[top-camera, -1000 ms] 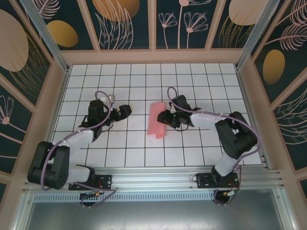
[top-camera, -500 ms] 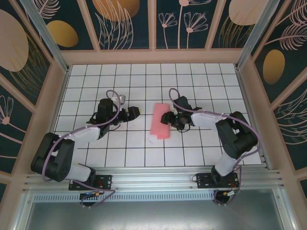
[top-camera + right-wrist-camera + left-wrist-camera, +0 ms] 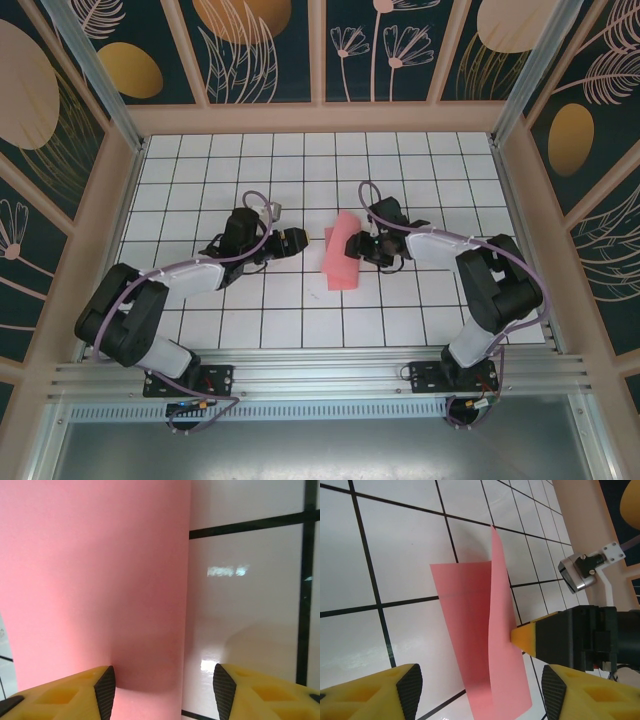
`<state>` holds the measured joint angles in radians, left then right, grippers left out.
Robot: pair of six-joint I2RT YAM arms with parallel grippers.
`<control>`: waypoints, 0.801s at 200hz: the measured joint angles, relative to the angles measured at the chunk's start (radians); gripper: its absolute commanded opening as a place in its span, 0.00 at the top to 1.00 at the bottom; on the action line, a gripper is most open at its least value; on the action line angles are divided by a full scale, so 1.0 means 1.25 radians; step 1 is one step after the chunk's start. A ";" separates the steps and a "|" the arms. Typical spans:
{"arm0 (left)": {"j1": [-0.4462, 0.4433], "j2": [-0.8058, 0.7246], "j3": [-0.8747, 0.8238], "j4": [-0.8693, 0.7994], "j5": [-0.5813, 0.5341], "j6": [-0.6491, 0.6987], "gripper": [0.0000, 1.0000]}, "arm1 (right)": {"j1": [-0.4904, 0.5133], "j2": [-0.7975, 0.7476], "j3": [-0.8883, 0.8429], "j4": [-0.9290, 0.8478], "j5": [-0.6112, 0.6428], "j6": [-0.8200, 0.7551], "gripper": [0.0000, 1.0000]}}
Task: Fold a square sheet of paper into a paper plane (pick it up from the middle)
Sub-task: Fold the square sheet of paper in half at the center of the table.
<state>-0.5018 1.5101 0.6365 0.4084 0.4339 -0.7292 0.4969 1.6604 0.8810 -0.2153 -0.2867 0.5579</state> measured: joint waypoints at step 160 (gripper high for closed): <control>-0.026 0.031 0.033 0.002 -0.037 -0.034 0.40 | -0.052 -0.021 -0.051 0.033 -0.086 -0.023 0.52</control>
<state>-0.5346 1.5482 0.6773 0.4110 0.3874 -0.7723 0.4324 1.6337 0.8169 -0.1741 -0.3946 0.5289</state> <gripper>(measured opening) 0.605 0.471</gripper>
